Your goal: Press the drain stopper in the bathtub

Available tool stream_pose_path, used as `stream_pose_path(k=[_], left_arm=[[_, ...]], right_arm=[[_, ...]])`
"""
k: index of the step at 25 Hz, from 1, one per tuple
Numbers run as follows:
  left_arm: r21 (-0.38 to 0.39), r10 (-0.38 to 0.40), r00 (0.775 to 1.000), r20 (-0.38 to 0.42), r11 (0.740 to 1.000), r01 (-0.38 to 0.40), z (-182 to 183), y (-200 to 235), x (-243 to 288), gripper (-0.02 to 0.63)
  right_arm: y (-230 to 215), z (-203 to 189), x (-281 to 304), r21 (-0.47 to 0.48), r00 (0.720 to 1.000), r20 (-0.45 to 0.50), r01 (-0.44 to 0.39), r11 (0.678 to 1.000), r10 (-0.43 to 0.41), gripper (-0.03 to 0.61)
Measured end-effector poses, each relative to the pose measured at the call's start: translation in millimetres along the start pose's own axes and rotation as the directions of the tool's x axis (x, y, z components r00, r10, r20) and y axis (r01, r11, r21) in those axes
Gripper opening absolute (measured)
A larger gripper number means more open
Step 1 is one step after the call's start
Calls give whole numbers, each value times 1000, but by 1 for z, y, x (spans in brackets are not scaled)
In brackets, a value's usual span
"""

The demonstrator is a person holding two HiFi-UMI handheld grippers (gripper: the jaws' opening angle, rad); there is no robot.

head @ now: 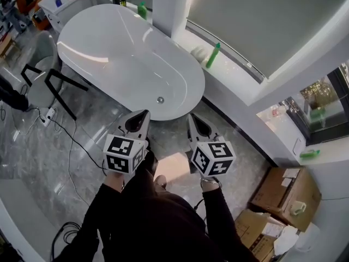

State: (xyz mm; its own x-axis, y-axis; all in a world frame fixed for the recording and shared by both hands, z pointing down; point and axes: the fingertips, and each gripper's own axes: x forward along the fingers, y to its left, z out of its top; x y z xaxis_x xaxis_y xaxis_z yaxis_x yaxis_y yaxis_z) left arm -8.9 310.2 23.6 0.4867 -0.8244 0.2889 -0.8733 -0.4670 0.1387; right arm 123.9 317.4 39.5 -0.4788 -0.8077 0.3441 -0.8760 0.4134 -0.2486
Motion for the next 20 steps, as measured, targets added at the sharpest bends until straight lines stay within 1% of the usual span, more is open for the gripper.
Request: stream_pose_path(k=[10, 14, 20], left_arm=[[-28, -43, 997, -59, 999, 41, 3, 70, 84, 8], [-39, -64, 993, -97, 997, 61, 1, 97, 115, 8], [-71, -100, 985, -137, 993, 91, -1, 127, 150, 8]], right_arm=[[-24, 8, 100, 15, 996, -82, 20, 1000, -18, 2], [-32, 7, 141, 28, 991, -131, 37, 999, -33, 2], [-45, 8, 186, 51, 980, -191, 74, 996, -63, 2]])
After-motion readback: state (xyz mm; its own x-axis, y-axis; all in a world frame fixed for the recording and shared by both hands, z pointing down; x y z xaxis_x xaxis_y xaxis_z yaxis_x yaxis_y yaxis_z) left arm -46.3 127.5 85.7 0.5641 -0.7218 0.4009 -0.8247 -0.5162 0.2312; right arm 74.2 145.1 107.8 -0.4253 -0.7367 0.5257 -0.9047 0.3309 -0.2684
